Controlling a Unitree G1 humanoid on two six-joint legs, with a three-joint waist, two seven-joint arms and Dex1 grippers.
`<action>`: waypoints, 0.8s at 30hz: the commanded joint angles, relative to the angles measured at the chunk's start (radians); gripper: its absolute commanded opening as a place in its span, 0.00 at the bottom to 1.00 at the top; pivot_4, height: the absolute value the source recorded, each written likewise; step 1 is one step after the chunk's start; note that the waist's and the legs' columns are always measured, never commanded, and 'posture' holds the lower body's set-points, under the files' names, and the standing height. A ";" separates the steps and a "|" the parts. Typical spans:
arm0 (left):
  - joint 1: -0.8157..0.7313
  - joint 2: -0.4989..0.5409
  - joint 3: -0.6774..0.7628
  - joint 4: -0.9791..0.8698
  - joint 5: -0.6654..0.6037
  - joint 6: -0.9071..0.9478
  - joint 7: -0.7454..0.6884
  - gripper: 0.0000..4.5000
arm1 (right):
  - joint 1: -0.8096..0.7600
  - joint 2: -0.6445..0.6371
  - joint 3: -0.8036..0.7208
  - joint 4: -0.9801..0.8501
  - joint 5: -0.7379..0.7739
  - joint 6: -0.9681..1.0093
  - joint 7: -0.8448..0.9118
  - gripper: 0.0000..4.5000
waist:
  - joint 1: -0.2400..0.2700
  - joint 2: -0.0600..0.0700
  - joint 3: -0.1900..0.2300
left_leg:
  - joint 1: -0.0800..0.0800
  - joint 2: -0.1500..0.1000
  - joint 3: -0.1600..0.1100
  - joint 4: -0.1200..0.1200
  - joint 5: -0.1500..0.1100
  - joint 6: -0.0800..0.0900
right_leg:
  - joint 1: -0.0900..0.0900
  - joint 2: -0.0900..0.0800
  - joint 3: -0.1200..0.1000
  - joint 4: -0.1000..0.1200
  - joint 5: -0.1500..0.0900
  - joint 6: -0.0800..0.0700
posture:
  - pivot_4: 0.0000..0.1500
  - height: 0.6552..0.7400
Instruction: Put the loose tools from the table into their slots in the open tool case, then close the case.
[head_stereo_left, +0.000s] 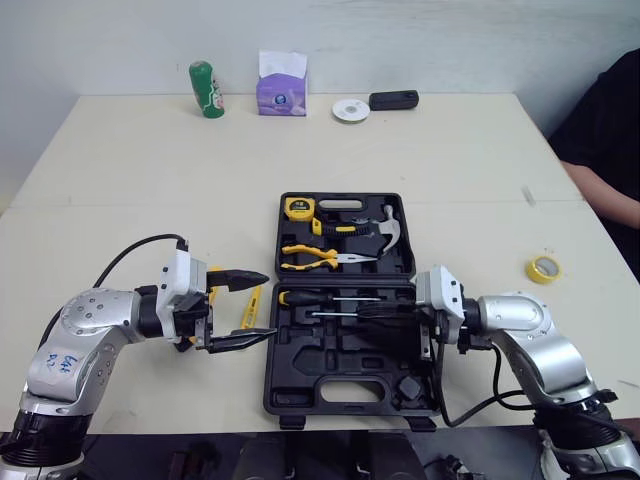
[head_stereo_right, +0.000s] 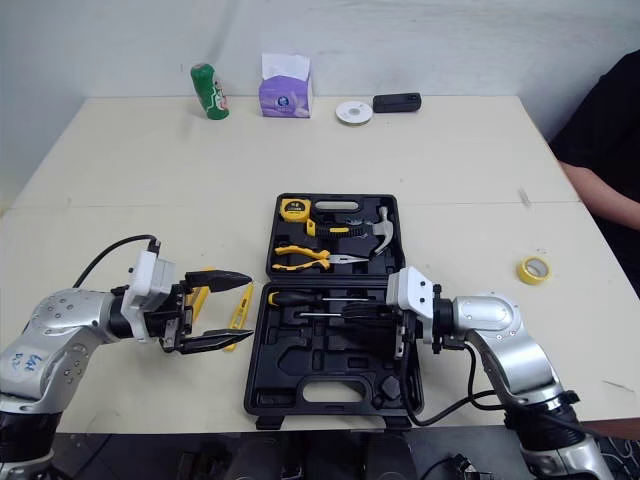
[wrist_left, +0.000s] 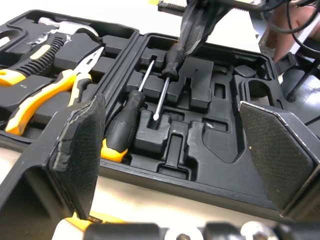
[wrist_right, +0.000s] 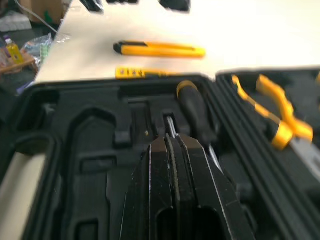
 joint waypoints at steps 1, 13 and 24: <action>0.000 0.015 0.009 -0.019 0.008 -0.013 0.000 1.00 | -0.027 -0.002 0.015 0.035 -0.034 -0.068 0.010 0.01 | 0.000 0.000 0.000 | 0.000 0.000 0.000 0.000 0.000 0.000 | 0.000 0.000 0.000 0.000 0.000 0.000 | 1.00 1.00; 0.005 0.025 0.006 -0.046 0.019 -0.010 0.008 1.00 | -0.056 0.002 0.085 0.145 -0.118 -0.022 -0.030 0.01 | -0.001 0.000 0.000 | 0.001 0.000 0.000 0.001 0.000 0.000 | 0.001 0.000 0.000 0.001 0.000 0.000 | 1.00 1.00; 0.053 0.038 0.032 -0.093 0.010 0.000 0.029 1.00 | -0.052 0.008 0.170 0.249 -0.175 -0.139 0.012 0.01 | -0.004 -0.004 -0.003 | 0.003 0.001 0.000 0.001 0.000 -0.001 | 0.002 0.000 0.001 0.000 0.000 0.000 | 1.00 1.00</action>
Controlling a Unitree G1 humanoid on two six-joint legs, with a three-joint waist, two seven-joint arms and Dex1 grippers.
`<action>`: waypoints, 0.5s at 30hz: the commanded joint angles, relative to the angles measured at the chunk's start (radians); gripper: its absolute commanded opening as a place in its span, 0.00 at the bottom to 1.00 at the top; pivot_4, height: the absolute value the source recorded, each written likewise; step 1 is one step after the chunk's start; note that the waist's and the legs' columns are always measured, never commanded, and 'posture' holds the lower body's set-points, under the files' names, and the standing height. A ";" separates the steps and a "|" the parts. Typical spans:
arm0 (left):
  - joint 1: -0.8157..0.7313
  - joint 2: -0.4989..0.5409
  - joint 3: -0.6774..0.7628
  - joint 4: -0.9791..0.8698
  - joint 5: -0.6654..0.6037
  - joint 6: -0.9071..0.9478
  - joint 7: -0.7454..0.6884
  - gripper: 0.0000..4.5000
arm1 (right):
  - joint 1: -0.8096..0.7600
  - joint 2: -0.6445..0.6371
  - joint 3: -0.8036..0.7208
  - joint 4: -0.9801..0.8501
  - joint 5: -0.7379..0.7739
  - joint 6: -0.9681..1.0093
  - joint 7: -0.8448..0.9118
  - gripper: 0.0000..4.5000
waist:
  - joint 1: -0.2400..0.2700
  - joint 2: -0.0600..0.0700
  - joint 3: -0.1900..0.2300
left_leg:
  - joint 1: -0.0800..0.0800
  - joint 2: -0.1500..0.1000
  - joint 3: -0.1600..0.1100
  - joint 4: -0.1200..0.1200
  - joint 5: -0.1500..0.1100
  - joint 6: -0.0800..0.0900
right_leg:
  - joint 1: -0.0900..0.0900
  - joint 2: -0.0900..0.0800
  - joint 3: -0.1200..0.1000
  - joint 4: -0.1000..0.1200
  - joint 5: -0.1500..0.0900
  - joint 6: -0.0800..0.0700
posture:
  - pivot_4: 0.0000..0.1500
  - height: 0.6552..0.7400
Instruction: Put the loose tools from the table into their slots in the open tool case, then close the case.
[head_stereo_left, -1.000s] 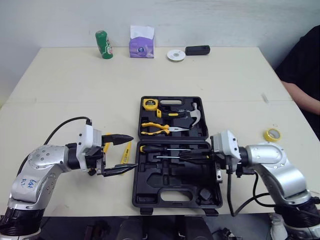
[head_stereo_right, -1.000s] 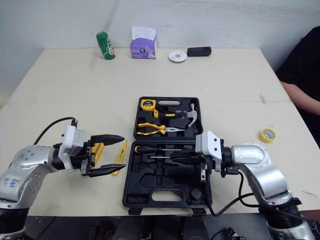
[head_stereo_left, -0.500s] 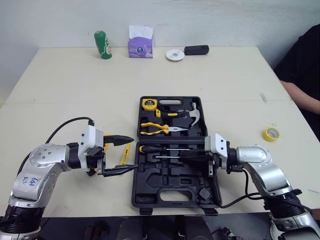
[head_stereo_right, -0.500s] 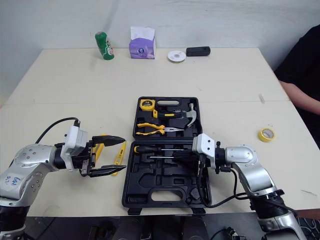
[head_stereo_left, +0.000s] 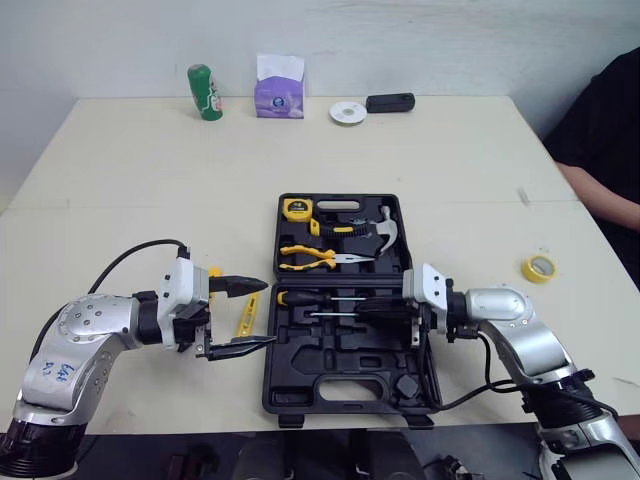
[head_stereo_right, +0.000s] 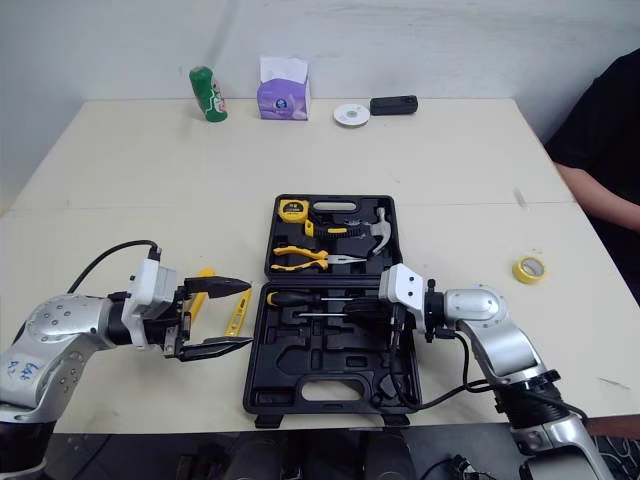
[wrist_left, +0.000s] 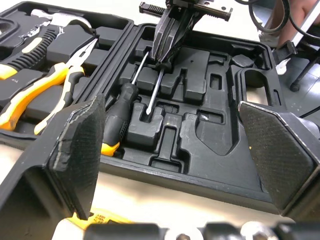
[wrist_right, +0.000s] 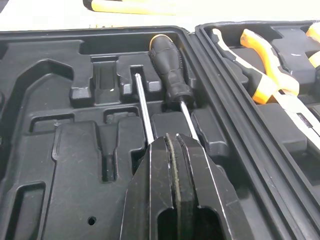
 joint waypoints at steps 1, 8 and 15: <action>0.009 0.019 0.026 -0.045 -0.008 -0.001 0.008 1.00 | 0.028 0.005 0.080 0.102 -0.097 -0.046 0.010 0.01 | -0.001 -0.001 -0.001 | 0.000 0.000 0.000 0.000 0.000 0.000 | 0.000 0.000 0.000 0.000 0.000 0.000 | 1.00 1.00; 0.023 0.030 0.036 -0.047 -0.010 -0.006 0.013 1.00 | 0.007 0.022 0.108 0.207 -0.153 -0.058 -0.040 0.01 | -0.002 -0.003 -0.005 | 0.018 0.004 0.001 -0.001 -0.005 -0.004 | 0.016 0.002 0.001 -0.002 -0.001 -0.003 | 1.00 1.00; 0.034 0.030 0.044 -0.037 -0.005 -0.020 0.013 1.00 | -0.007 0.033 0.073 0.134 -0.078 -0.023 -0.010 0.01 | -0.003 -0.003 -0.007 | 0.019 0.007 0.000 -0.002 -0.008 -0.012 | 0.015 0.003 0.002 0.000 -0.002 -0.007 | 1.00 1.00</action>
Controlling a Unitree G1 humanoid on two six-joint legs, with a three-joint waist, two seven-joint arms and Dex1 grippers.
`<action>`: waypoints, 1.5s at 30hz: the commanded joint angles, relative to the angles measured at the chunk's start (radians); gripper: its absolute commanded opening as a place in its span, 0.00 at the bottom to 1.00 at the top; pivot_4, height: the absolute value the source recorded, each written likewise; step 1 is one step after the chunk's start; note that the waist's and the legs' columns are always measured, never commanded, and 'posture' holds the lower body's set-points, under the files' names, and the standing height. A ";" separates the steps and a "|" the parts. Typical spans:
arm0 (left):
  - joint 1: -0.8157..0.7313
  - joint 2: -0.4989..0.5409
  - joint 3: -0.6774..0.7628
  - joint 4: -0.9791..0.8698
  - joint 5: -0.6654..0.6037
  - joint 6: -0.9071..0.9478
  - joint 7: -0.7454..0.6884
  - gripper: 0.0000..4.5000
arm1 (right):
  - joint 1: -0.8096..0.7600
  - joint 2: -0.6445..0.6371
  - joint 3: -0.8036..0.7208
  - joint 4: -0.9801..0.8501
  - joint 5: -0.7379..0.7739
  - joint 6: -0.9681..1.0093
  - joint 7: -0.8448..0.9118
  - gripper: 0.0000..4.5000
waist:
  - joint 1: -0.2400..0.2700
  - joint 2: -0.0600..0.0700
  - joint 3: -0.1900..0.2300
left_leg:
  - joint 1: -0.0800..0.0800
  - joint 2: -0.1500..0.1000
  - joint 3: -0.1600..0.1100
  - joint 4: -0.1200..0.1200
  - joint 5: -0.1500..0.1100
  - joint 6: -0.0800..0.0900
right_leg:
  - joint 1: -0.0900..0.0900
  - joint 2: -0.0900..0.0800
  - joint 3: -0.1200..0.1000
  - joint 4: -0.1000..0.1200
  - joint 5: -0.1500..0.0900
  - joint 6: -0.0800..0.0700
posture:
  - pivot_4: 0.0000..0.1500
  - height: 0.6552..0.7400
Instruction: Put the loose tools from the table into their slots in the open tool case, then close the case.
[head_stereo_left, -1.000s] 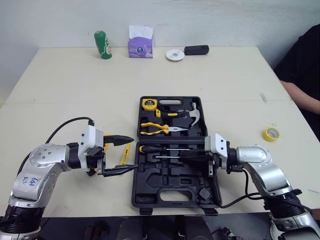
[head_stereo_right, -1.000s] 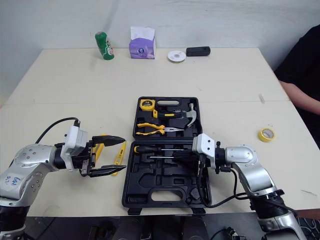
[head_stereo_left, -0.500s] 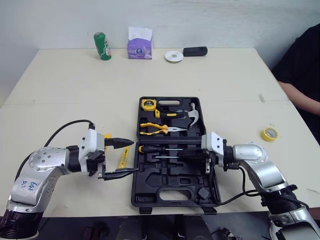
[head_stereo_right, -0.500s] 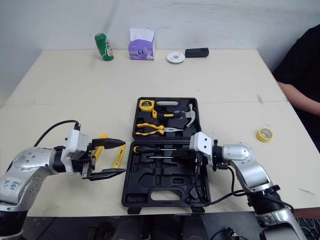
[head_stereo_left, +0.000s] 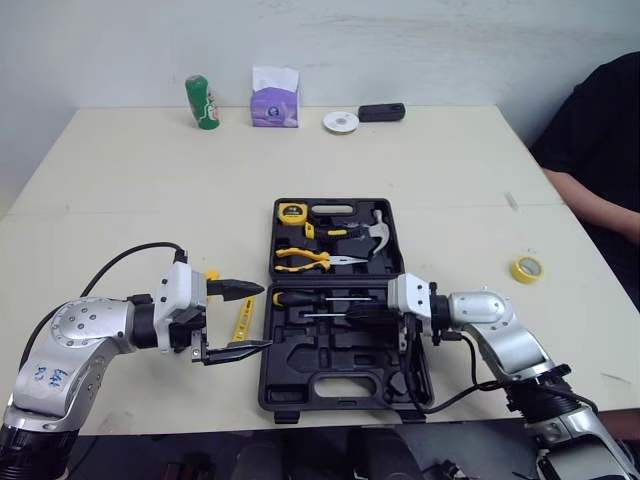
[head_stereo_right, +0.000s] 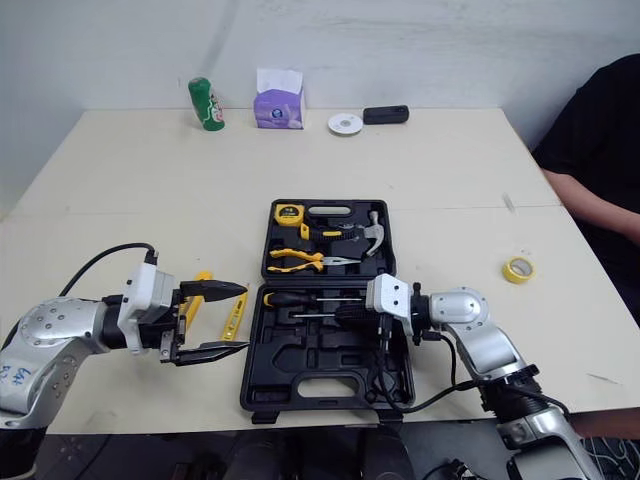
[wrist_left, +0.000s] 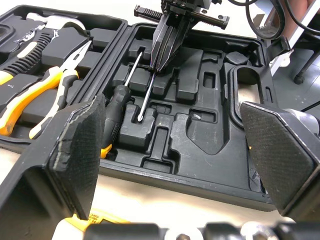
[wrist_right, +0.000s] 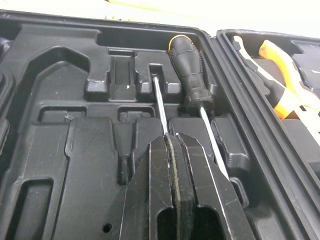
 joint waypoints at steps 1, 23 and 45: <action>0.003 0.004 0.029 -0.012 -0.003 -0.023 0.004 1.00 | 0.027 -0.011 0.013 0.037 -0.017 0.068 0.006 0.01 | 0.001 0.001 0.000 | 0.000 0.000 0.000 0.000 0.000 0.000 | 0.000 0.000 0.000 0.000 0.000 0.000 | 1.00 1.00; 0.317 -0.086 0.601 0.548 0.074 -0.461 0.139 1.00 | 0.423 -0.308 -0.819 0.099 0.204 -0.201 -0.003 0.99 | 0.007 0.005 0.011 | -0.011 -0.002 0.006 -0.010 0.003 0.009 | -0.013 0.000 0.000 -0.007 0.000 0.000 | 1.00 1.00; 0.427 -0.036 0.778 0.920 0.039 -0.626 0.177 1.00 | 0.562 -0.347 -0.965 0.797 0.136 -0.647 -0.177 0.99 | -0.007 0.004 0.012 | -0.007 -0.001 0.007 -0.014 -0.002 0.004 | -0.016 -0.002 0.004 -0.006 0.000 -0.002 | 1.00 1.00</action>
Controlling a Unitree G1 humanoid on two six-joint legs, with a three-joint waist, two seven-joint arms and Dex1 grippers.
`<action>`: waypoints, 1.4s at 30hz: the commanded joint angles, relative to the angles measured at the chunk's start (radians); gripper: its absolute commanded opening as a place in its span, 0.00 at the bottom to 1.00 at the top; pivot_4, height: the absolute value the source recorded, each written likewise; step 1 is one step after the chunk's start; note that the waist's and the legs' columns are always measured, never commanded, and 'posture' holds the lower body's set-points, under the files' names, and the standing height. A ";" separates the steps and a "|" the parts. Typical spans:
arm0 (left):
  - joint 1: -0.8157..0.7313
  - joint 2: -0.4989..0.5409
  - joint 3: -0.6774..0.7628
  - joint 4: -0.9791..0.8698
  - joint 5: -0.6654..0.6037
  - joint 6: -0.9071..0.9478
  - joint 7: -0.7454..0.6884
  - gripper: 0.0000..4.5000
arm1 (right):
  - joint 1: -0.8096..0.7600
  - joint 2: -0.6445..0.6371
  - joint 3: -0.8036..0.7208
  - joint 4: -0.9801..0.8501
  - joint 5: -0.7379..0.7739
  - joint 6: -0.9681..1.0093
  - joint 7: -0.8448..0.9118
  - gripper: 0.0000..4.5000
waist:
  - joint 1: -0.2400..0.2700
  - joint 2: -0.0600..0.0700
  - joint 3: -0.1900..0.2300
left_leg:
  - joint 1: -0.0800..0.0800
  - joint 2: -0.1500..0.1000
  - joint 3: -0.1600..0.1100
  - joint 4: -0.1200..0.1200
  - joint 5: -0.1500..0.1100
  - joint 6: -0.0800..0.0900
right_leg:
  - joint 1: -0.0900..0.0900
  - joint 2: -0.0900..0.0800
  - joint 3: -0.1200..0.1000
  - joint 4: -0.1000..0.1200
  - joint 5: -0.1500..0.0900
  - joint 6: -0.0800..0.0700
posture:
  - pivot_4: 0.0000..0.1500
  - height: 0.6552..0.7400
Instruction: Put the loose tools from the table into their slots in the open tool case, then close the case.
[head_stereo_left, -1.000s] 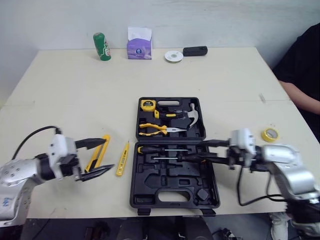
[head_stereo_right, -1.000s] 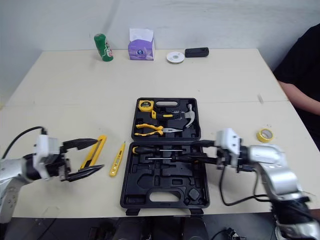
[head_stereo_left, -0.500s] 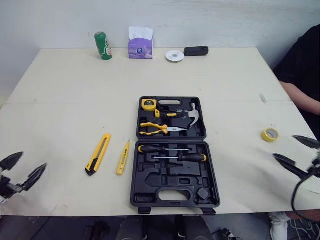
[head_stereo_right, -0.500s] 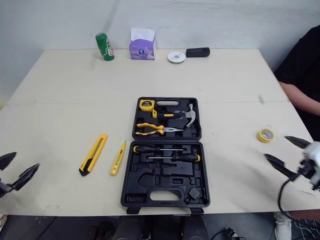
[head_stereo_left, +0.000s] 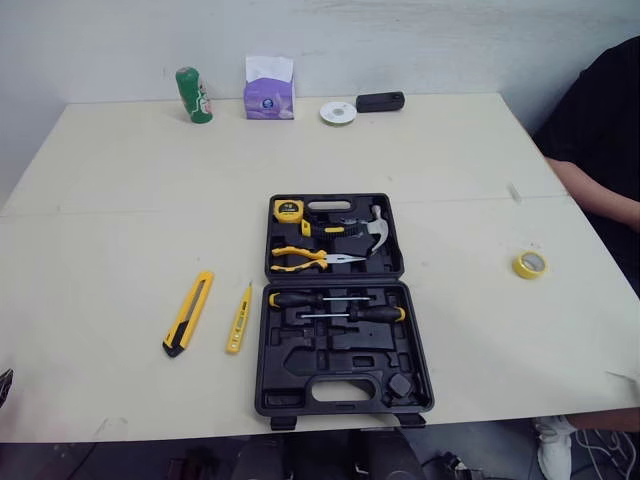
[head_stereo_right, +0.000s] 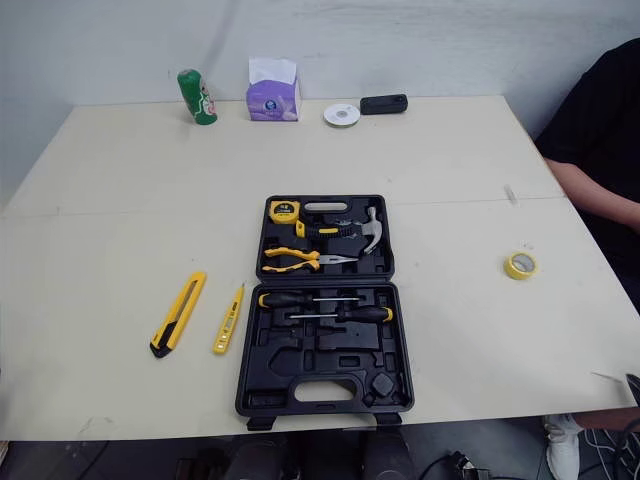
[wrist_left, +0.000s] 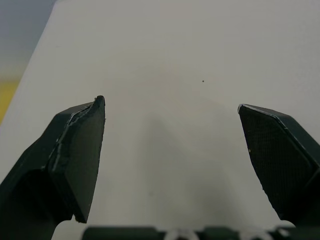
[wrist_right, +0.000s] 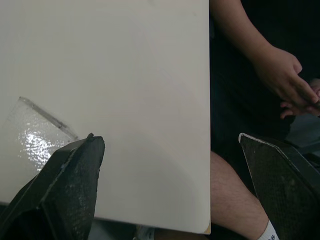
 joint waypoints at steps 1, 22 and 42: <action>0.003 0.013 0.003 -0.069 -0.036 0.007 -0.021 1.00 | -0.040 0.006 0.032 -0.057 0.043 -0.009 0.053 0.99 | 0.001 0.000 0.000 | 0.000 0.000 0.000 0.000 0.000 0.000 | 0.000 0.000 0.000 0.000 0.000 0.000 | 1.00 1.00; 0.088 -0.127 -0.261 -1.174 -0.201 0.717 0.387 1.00 | -0.231 0.141 0.337 -0.892 0.327 0.468 0.272 0.99 | 0.014 0.001 0.001 | -0.002 0.000 0.000 0.002 0.005 0.004 | 0.002 0.001 0.000 0.001 0.000 0.000 | 1.00 1.00; -0.127 -0.240 -0.725 -1.518 -0.111 1.328 0.927 1.00 | -0.342 0.152 0.478 -1.141 0.385 0.658 0.369 0.99 | 0.041 0.000 0.001 | -0.002 0.000 -0.001 0.004 0.008 0.002 | 0.003 0.002 0.000 0.002 0.000 0.001 | 1.00 1.00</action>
